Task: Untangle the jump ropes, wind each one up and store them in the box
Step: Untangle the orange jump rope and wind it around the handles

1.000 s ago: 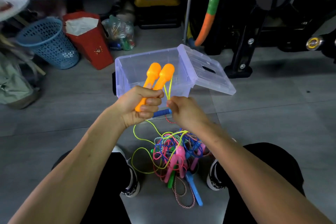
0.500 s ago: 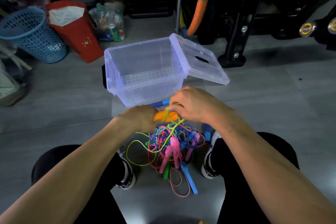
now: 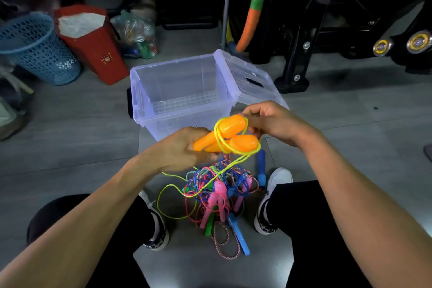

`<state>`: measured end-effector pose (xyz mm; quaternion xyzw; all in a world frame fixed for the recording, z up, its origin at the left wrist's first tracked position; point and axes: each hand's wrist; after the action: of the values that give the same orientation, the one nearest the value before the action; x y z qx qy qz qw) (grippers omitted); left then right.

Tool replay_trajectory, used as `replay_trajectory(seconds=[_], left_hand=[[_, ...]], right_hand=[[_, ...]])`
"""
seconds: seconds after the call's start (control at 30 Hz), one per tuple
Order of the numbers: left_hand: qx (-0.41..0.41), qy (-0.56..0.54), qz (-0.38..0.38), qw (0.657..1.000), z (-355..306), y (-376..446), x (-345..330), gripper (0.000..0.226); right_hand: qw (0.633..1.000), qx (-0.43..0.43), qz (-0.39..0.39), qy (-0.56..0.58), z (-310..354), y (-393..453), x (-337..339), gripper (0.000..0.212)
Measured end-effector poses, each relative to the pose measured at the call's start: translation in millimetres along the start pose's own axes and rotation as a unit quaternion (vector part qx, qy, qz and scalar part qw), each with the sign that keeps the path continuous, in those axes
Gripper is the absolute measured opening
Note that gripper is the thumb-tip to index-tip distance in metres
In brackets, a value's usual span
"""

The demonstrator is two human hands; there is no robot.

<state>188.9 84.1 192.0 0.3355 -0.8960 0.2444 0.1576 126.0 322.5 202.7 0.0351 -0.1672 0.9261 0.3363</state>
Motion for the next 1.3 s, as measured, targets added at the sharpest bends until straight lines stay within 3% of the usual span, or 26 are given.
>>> replay_trajectory(seconds=[0.07, 0.13, 0.2, 0.27, 0.37, 0.43, 0.5, 0.63, 0.73, 0.8, 0.87, 0.93, 1.03, 1.17, 1.3], left_hand=[[0.005, -0.072, -0.024, 0.997, -6, -2, 1, 0.012], [-0.023, -0.163, -0.072, 0.984, -9, -4, 3, 0.028], [-0.035, -0.246, -0.146, 0.958, -11, -6, 10, 0.030], [0.010, -0.256, -0.222, 0.941, -6, -5, 19, 0.025], [0.127, -0.159, -0.270, 0.941, 11, -4, 29, 0.020], [0.172, -0.119, -0.259, 0.943, 18, -1, 29, 0.017], [0.226, -0.012, -0.238, 0.945, 21, 5, 23, 0.014], [0.344, 0.296, -0.154, 0.878, 13, 18, -4, 0.023], [0.314, 0.436, -0.094, 0.838, 9, 28, -18, 0.030], [0.251, 0.467, -0.057, 0.846, 12, 30, -17, 0.036], [0.162, 0.439, -0.033, 0.883, 20, 30, -11, 0.034], [0.037, 0.334, -0.063, 0.940, 22, 24, -7, 0.020], [-0.063, 0.257, -0.102, 0.959, 18, 16, 0, 0.016], [-0.011, 0.146, -0.195, 0.970, -2, 5, 2, 0.029], [0.056, 0.048, -0.216, 0.974, -15, 3, -4, 0.024]], right_hand=[[1.000, 0.001, -0.003, 0.004, -2, 1, -1, 0.045], [1.000, -0.018, -0.013, -0.020, -2, 4, -7, 0.032], [0.997, -0.033, -0.007, -0.070, 0, 7, -19, 0.036], [0.992, -0.023, -0.022, -0.121, 4, 9, -29, 0.040], [0.976, -0.015, -0.061, -0.207, 8, 5, -29, 0.041], [0.963, -0.012, -0.048, -0.263, 9, 0, -31, 0.038], [0.951, -0.016, -0.019, -0.310, 11, -5, -38, 0.033], [0.920, -0.007, -0.022, -0.392, 18, -9, -42, 0.028], [0.923, 0.006, -0.042, -0.382, 17, -6, -29, 0.022], [0.940, 0.013, -0.075, -0.334, 14, -3, -17, 0.018], [0.951, 0.000, -0.110, -0.289, 8, -2, -1, 0.020], [0.962, -0.021, -0.118, -0.247, 3, -4, 10, 0.025], [0.983, -0.036, -0.074, -0.162, 1, -6, 11, 0.024], [0.986, -0.078, -0.030, -0.145, -5, -3, 5, 0.026], [0.988, -0.065, -0.033, -0.133, -6, 1, -12, 0.027]])
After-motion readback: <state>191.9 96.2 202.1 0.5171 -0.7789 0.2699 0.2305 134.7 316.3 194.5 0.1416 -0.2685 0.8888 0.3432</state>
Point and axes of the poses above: each hand's wrist, its own y-axis towards the middle knuckle, its own x-axis out of the back of the hand, z = x × y, and after that the axes turned 15 degrees about z, right-handed
